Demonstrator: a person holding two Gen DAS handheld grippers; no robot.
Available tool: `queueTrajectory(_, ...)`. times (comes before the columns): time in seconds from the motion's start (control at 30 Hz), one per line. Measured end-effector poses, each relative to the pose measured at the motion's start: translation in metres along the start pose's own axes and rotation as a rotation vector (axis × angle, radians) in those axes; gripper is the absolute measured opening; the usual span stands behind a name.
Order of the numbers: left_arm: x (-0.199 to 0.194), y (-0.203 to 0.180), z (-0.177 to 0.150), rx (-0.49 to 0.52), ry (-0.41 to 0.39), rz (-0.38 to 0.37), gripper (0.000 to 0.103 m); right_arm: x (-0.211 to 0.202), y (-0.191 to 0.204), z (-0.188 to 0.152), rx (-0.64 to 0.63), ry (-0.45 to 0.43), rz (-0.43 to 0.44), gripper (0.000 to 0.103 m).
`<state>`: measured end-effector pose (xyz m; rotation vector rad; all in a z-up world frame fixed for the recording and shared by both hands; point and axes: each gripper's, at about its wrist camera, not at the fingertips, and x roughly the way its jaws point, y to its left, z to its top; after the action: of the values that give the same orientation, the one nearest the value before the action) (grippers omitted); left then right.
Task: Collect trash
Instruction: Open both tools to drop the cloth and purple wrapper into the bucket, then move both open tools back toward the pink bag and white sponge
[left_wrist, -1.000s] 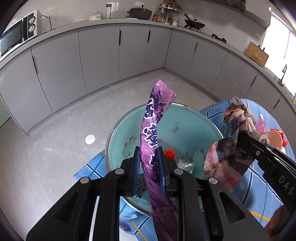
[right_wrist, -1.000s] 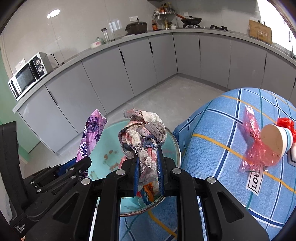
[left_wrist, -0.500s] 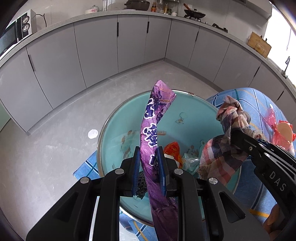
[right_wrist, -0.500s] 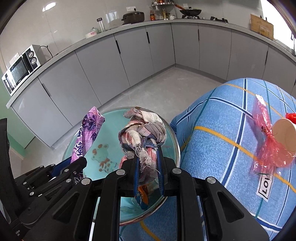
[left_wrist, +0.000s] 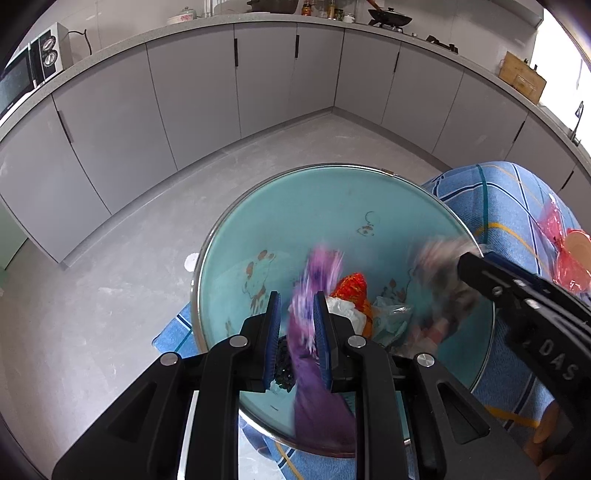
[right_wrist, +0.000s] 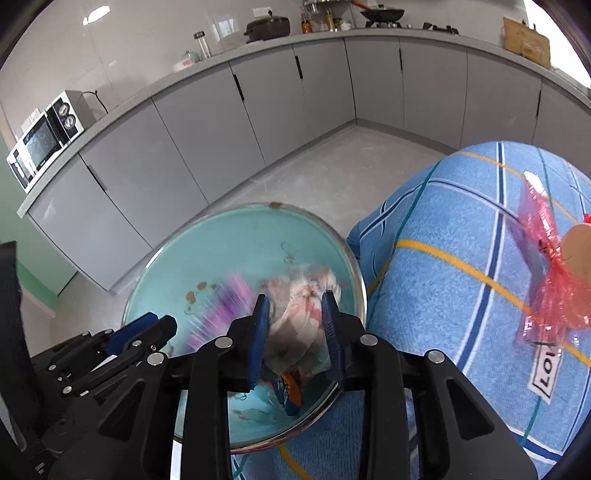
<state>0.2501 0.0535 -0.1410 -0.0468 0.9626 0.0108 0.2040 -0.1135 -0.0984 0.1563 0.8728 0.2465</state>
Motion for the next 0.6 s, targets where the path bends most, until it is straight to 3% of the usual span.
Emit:
queueTrajectory(0.13, -0.007, 0.001, 0.000, -0.004, -0.015, 0.017, 0.034, -0.020, -0.005, 0.002, 0.018, -0.056, -0.003, 0.037)
queueTrajectory(0.2, -0.016, 0.000, 0.000, -0.011, -0.041, 0.046, 0.056, -0.029, -0.008, 0.002, 0.034, -0.074, -0.001, 0.037)
queueTrajectory(0.27, -0.024, 0.001, 0.000, -0.018, -0.067, 0.072, 0.067, -0.039, -0.012, 0.001, 0.047, -0.094, 0.000, 0.037)
queueTrajectory(0.4, -0.038, -0.002, 0.000, -0.018, -0.097, 0.082, 0.077, -0.057, -0.014, -0.003, 0.056, -0.118, 0.001, 0.039)
queueTrajectory(0.5, -0.049, -0.004, -0.002, -0.027, -0.115, 0.079, 0.088, -0.069, -0.017, -0.008, 0.068, -0.135, -0.004, 0.052)
queueTrajectory(0.6, -0.059, -0.008, -0.005, -0.035, -0.121, 0.063, 0.091, -0.081, -0.024, -0.015, 0.081, -0.151, -0.018, 0.055)
